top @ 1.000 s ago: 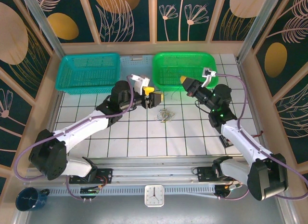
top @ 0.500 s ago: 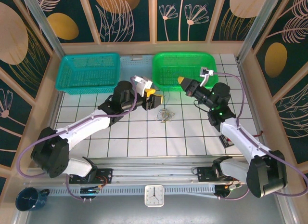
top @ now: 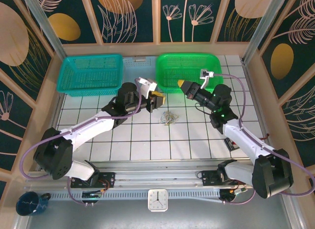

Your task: Untangle the cables

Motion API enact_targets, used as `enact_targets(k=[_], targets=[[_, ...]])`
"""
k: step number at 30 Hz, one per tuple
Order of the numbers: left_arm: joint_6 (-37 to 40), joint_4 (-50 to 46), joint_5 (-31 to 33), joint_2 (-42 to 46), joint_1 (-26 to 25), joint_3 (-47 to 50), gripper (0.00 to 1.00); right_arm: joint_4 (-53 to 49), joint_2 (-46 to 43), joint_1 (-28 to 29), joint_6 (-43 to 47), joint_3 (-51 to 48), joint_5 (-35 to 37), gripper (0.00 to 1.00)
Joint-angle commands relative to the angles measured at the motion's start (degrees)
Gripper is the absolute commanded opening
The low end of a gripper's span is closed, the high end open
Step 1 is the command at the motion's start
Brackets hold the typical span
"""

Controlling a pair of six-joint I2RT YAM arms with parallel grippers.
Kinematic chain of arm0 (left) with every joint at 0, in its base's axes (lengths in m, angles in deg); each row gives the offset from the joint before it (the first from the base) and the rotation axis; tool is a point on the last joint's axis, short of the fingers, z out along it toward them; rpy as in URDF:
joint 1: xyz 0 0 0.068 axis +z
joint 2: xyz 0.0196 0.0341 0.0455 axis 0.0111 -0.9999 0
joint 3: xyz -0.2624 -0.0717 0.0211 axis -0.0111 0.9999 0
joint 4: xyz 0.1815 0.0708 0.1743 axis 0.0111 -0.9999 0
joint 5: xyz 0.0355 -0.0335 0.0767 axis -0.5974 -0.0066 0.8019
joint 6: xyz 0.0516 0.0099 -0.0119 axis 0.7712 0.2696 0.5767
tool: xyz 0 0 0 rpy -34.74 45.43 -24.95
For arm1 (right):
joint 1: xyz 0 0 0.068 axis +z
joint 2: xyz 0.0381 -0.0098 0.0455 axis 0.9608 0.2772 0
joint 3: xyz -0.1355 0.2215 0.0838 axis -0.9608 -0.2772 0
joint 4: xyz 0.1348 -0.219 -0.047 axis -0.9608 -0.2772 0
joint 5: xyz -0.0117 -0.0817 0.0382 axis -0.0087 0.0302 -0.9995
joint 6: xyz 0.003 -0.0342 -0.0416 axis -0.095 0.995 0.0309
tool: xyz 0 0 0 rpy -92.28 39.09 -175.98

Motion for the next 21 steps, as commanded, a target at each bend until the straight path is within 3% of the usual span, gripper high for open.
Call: enact_targets(k=[1, 2, 4, 9, 12, 21], targets=[[-0.15, 2.94, -1.32, -0.34, 0.10, -1.48, 0.07, 2.80, 0.43, 0.53, -0.18, 2.14, -0.41, 0.00], [-0.57, 2.99, -1.43, -0.13, 0.12, -1.45, 0.00, 2.48, 0.58, 0.42, 0.09, 2.13, -0.23, 0.00], [-1.64, 3.46, -1.71, 0.63, 0.10, -1.39, 0.00, 1.83, 0.94, 0.40, 0.88, 2.16, -0.01, 0.00], [-6.38, 4.63, -3.36, 2.70, 0.12, -3.99, 0.00, -0.53, 1.05, 0.45, 3.50, 1.73, 1.91, 0.32], [-9.43, 4.71, -4.67, 3.08, 0.10, -6.65, 0.00, -0.84, 0.61, 0.38, 5.05, 0.69, 3.04, 0.41], [-16.75, 3.06, -6.87, 2.20, 0.10, -14.23, 0.00, 1.99, -2.01, 0.41, 10.27, -4.61, 3.82, 0.54]])
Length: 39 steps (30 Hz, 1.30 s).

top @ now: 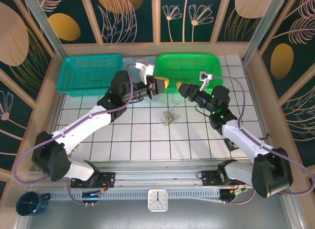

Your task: Untangle the cables

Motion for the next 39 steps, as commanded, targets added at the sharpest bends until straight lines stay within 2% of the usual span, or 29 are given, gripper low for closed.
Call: enact_targets(k=[1, 16, 33, 39], targets=[[-4.42, 1.04, -1.85, 0.77, 0.10, -2.87, 0.00, 4.20, -2.14, 0.37, 3.98, -2.69, 0.21, 0.55], [-10.12, 1.42, -0.95, -0.70, 0.11, -10.96, 0.00, 10.75, -2.61, 1.45, 6.87, -7.89, -2.96, 0.59], [-13.25, 3.16, -2.11, -2.38, 0.14, -15.60, 0.00, 12.44, 2.38, 3.86, 8.38, -5.00, -2.22, 0.61], [-12.95, 2.68, -1.21, -2.37, 0.10, -15.78, 0.00, 11.60, 1.26, 3.86, 9.04, -5.07, -1.77, 0.62]])
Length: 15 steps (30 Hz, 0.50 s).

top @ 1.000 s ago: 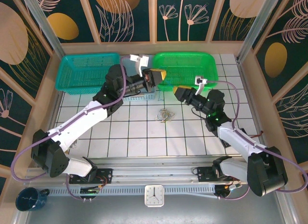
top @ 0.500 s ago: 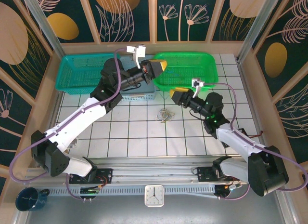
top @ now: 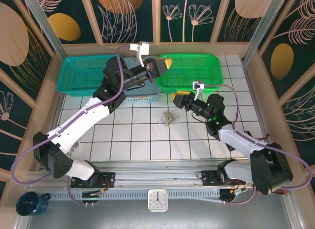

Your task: Untangle the cables

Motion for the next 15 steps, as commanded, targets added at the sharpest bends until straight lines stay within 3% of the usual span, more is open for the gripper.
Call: enact_targets(k=[1, 15], targets=[[-0.93, 1.84, -0.36, -0.26, 0.12, -1.90, 0.00, 2.16, -1.46, 0.47, 2.24, 1.63, 0.80, 0.62], [-2.70, 2.47, -1.78, -1.36, 0.15, -4.62, 0.00, 2.26, -0.58, 0.42, 3.54, 1.84, 4.91, 0.62]])
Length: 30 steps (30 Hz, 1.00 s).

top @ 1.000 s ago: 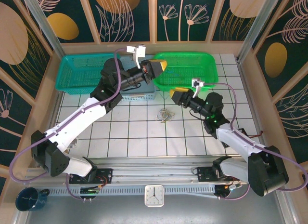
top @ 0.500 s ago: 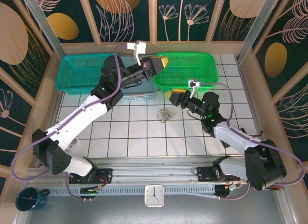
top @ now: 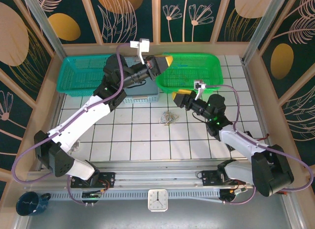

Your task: Untangle the cables

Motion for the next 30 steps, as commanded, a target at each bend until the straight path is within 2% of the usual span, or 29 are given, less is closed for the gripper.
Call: enact_targets(k=[1, 13, 15, 17, 18, 20, 22, 27, 30], targets=[[-1.42, 2.49, -1.57, -0.15, 0.13, -2.15, 0.00, 2.39, 0.76, 0.35, 1.33, 1.87, 2.79, 0.62], [-2.70, 3.47, -1.93, -0.13, 0.17, -1.92, 0.00, 3.54, 5.43, 0.36, 1.64, 5.85, 3.42, 0.62], [-2.74, 3.56, -1.86, -0.05, 0.10, -1.83, 0.00, 3.40, 6.12, 0.39, 1.77, 6.53, 3.19, 0.60], [-2.85, 3.65, -1.69, 0.04, 0.10, -1.73, 0.00, 3.16, 6.66, 0.35, 2.07, 6.94, 3.01, 0.50], [-2.91, 3.65, -1.53, 0.09, 0.10, -1.72, 0.00, 3.05, 6.91, 0.34, 2.12, 6.98, 2.89, 0.42], [-2.83, 3.65, -1.16, 0.17, 0.10, -1.80, 0.00, 3.05, 7.63, 0.34, 2.16, 6.62, 2.83, 0.19], [-2.66, 3.26, -0.59, 0.25, 0.17, -2.13, 0.00, 3.22, 8.34, 0.35, 2.21, 5.74, 2.95, 0.01], [0.86, -1.89, 3.40, 0.70, 1.40, -5.95, 0.00, 4.74, 10.21, 0.31, 1.61, 1.81, 4.85, 0.00], [1.53, -3.08, 5.58, 1.06, 4.06, -7.57, 0.00, 6.08, 11.86, 0.25, 0.71, 0.04, 4.77, 0.00]])
